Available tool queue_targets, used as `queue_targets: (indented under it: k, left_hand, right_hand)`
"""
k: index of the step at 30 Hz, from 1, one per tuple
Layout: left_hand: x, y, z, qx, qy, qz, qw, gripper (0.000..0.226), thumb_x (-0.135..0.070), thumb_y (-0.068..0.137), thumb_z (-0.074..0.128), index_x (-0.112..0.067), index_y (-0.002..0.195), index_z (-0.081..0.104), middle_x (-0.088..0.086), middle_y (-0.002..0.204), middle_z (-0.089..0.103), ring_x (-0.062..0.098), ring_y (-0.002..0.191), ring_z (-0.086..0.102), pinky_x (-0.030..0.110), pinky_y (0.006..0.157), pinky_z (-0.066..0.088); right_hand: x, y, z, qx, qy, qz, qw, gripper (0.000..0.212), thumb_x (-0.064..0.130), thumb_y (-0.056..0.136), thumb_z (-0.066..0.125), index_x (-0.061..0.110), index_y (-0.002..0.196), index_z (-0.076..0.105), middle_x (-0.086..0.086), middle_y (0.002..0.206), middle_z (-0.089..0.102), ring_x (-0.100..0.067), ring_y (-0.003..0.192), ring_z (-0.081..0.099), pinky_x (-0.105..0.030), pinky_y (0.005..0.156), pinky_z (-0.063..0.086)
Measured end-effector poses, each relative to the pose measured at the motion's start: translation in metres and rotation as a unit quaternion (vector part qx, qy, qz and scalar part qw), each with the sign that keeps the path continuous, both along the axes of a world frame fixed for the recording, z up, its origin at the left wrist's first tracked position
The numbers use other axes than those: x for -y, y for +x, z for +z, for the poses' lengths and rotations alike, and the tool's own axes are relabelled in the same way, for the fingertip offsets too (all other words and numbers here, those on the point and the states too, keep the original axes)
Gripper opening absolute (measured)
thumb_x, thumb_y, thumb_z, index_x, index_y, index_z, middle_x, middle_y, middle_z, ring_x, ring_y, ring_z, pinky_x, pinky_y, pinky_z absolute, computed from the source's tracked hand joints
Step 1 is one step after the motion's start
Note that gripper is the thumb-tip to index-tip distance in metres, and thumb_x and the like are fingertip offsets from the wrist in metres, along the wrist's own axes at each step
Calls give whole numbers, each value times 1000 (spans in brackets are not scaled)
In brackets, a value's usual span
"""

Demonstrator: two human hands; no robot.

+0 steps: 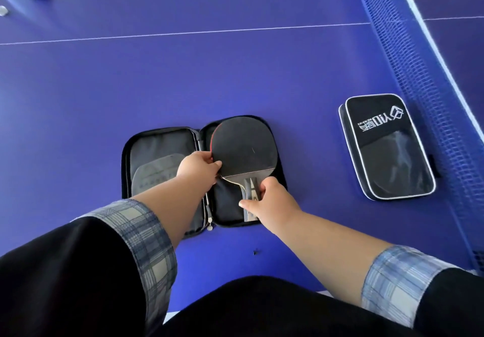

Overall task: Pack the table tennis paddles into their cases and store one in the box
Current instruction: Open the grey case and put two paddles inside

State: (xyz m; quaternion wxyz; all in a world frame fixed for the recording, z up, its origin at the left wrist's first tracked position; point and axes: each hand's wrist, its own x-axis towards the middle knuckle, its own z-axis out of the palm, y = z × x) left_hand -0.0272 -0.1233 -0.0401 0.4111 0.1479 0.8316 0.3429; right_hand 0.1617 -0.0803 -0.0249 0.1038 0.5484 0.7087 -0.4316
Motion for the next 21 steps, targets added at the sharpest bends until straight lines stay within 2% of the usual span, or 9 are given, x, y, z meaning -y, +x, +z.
queue_targets:
  k: [3, 6, 9, 12, 15, 16, 17, 19, 21]
  left_hand:
    - [3, -6, -7, -27, -1, -24, 999, 18, -23, 88, 70, -30, 102, 61, -11, 91, 69, 23, 88, 72, 43, 84, 59]
    - [6, -11, -10, -39, -5, -47, 998, 23, -23, 87, 68, -35, 102, 55, -18, 86, 65, 20, 86, 72, 41, 84, 59]
    - [9, -16, -11, -35, -2, -59, 998, 30, -17, 88, 66, -26, 117, 63, -22, 85, 63, 20, 90, 71, 40, 86, 58]
    - [16, -18, -7, -20, 10, -52, 998, 40, -14, 89, 62, -19, 129, 59, -15, 91, 64, 23, 91, 71, 42, 87, 58]
    - [38, -30, 7, -103, 3, -15, 995, 40, -24, 88, 53, -31, 127, 58, -18, 91, 65, 12, 71, 68, 28, 64, 55]
    - [51, -36, 12, -128, 4, 19, 992, 40, -25, 87, 50, -33, 126, 57, -17, 96, 65, 11, 70, 67, 26, 60, 52]
    - [66, -44, 14, -148, 1, 60, 987, 40, -25, 86, 49, -33, 125, 55, -13, 105, 64, 13, 78, 67, 29, 64, 53]
    - [99, -60, 15, -188, -51, 129, 972, 43, -27, 86, 52, -30, 129, 50, -4, 124, 55, 22, 107, 58, 42, 85, 52]
    - [130, -68, 11, -181, -137, 167, 959, 52, -28, 87, 56, -26, 137, 44, 4, 136, 48, 30, 121, 48, 46, 92, 46]
  right_hand:
    - [4, -6, -1, 10, 16, -11, 1000, 55, 56, 74, 75, 19, 104, 47, 5, 89, 58, -17, 77, 59, -32, 60, 44]
    - [7, -9, -1, 19, 28, -24, 999, 52, 57, 74, 74, 20, 97, 47, 5, 83, 59, -16, 70, 57, -34, 58, 47]
    - [12, -13, -1, 30, 37, -20, 999, 51, 60, 71, 73, 21, 93, 47, 4, 82, 61, -16, 70, 60, -37, 62, 51]
    - [13, -18, -1, 39, 43, -12, 998, 53, 62, 71, 72, 21, 94, 47, 4, 82, 60, -15, 68, 59, -32, 55, 46]
    - [13, -20, 2, 53, 30, -16, 998, 58, 63, 73, 72, 18, 103, 49, 1, 92, 61, -17, 75, 60, -32, 58, 46]
    - [15, -20, 4, 47, 36, -38, 998, 61, 62, 72, 72, 18, 107, 50, 1, 99, 60, -17, 80, 60, -31, 61, 47]
    - [19, -21, 6, 34, 60, -69, 995, 63, 62, 73, 73, 18, 113, 51, 0, 108, 58, -17, 87, 59, -32, 66, 47]
    - [29, -27, 8, -4, 168, -87, 982, 63, 57, 77, 71, 20, 123, 51, -2, 124, 53, -20, 105, 53, -35, 81, 46]
    - [44, -42, 11, -50, 245, -7, 968, 56, 48, 84, 69, 20, 129, 51, -3, 130, 51, -23, 119, 48, -38, 97, 42]
